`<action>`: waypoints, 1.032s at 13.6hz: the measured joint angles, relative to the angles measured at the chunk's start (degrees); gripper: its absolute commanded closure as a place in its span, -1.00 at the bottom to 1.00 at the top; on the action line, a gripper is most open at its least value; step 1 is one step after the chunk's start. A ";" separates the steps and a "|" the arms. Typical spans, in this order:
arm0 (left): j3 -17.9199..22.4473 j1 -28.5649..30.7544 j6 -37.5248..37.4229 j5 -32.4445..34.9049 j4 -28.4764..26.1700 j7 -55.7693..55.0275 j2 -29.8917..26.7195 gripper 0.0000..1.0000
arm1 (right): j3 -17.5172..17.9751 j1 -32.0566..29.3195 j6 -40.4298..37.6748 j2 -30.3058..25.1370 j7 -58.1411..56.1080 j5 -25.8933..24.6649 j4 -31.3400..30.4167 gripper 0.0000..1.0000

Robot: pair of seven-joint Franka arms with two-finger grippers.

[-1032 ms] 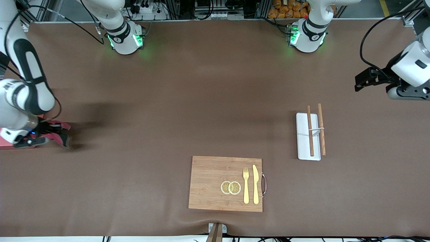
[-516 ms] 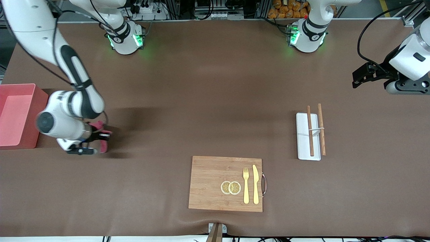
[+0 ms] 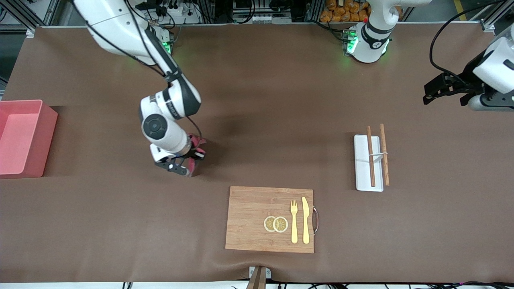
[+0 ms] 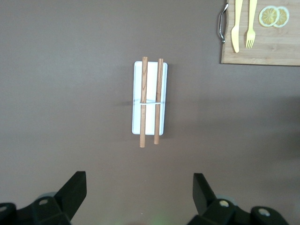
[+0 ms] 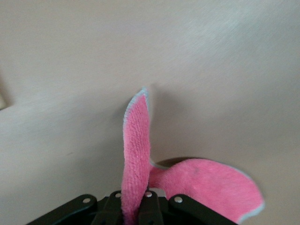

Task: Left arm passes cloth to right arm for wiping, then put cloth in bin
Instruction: 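Carry the cloth with the right gripper into the pink bin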

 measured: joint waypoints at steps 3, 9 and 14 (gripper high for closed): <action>-0.05 0.16 -0.13 -0.01 0.11 0.11 -0.11 -1.00 | -1.34 -1.58 -12.30 -2.31 -0.90 1.22 5.13 1.00; -1.43 0.12 -0.76 2.32 0.13 0.32 -0.13 -1.00 | -2.47 -16.41 -24.72 -8.04 -24.58 0.27 10.15 1.00; -1.52 0.13 -0.80 2.46 0.16 0.60 -0.14 -1.00 | -3.36 -29.29 -38.61 -12.00 -49.74 -6.05 17.00 1.00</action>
